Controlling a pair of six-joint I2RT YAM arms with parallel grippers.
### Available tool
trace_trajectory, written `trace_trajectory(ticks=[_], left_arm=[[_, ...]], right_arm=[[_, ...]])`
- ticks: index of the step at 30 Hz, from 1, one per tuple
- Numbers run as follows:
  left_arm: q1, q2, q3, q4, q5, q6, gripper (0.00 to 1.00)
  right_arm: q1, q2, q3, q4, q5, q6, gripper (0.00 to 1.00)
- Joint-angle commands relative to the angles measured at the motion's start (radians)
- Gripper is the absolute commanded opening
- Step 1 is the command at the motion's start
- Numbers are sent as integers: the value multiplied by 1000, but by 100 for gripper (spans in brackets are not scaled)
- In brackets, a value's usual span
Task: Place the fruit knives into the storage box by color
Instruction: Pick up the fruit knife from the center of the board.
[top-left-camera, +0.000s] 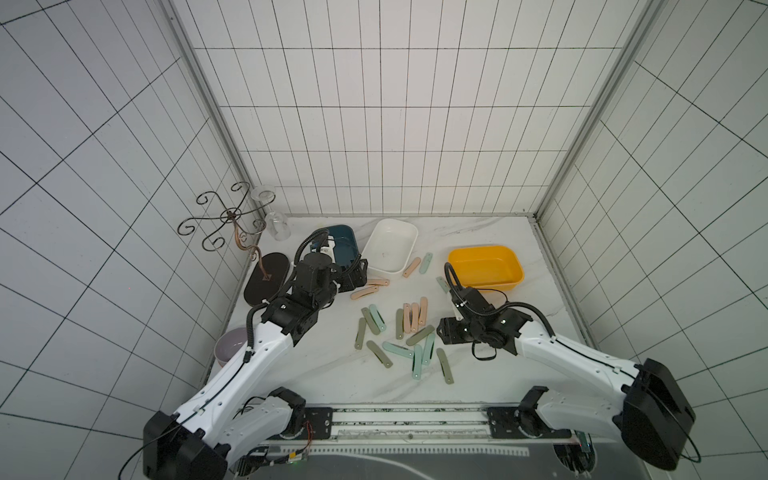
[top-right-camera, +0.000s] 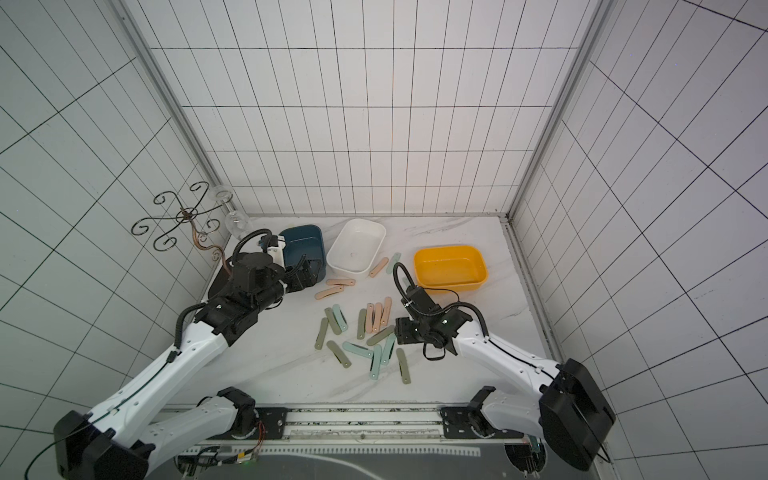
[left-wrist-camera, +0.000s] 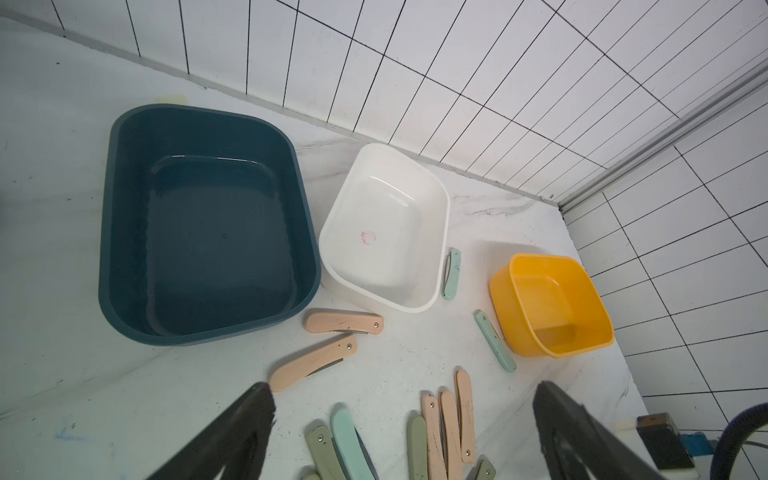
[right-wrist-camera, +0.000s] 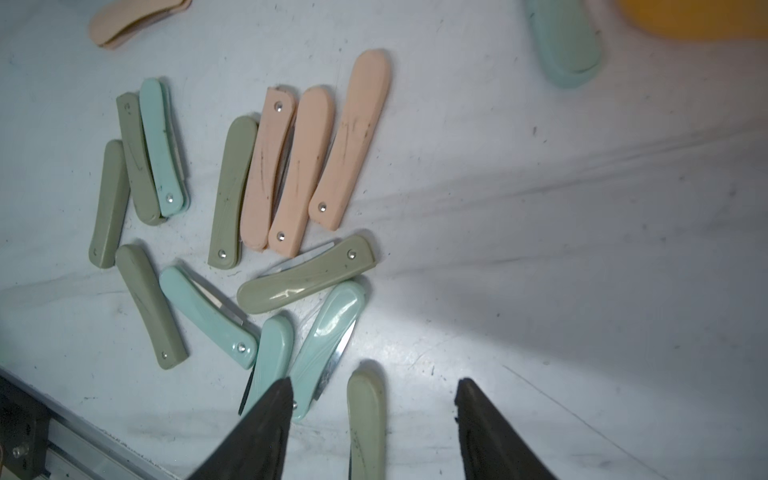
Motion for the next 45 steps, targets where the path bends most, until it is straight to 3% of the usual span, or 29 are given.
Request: trace_trajectory(ticks=[1,11,45], left_arm=[[5,-4,-11,0,29,9,97],[7,-4,-16,6,40,6,97],[5,-5,-37,25,61,-43,97]], right_arm=[[79,29,-53,-52,55,64,63],[181,88,-78,-75,105,96,58],[252,270,-75,17,159,83,38]])
